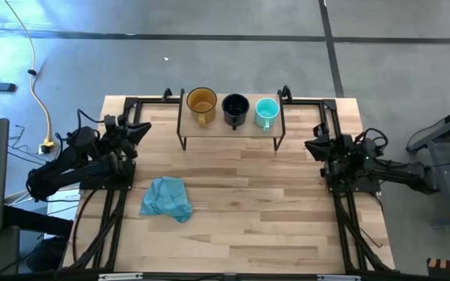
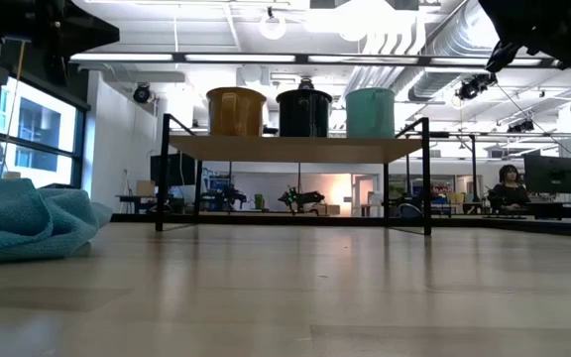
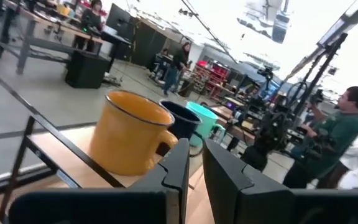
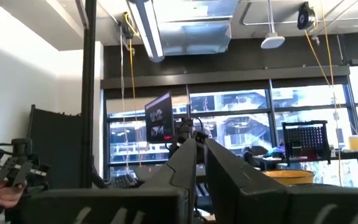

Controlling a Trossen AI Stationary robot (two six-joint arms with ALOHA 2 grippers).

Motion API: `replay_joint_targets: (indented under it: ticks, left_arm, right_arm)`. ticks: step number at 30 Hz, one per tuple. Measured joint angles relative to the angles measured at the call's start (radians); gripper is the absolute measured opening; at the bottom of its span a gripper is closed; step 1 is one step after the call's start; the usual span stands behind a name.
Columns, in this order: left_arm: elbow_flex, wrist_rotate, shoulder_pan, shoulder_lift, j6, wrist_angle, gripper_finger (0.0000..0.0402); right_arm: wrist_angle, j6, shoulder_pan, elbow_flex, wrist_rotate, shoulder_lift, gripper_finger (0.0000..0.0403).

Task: Stack small to large cups/mugs on shelf
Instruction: Return to Home Position

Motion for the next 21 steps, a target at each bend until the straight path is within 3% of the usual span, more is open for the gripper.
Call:
replay_joint_targets:
  ticks: [13, 21]
  left_arm:
    - [-0.135, 0.08, -0.027, 0.0, -0.065, 0.176, 0.0037]
    - [-0.136, -0.114, -0.249, 0.0, -0.033, 0.169, 0.0037]
  right_arm:
    - [-0.05, 0.038, 0.0, 0.0, 0.003, -0.015, 0.0023]
    - [-0.055, 0.039, 0.0, 0.0, 0.003, -0.015, 0.0023]
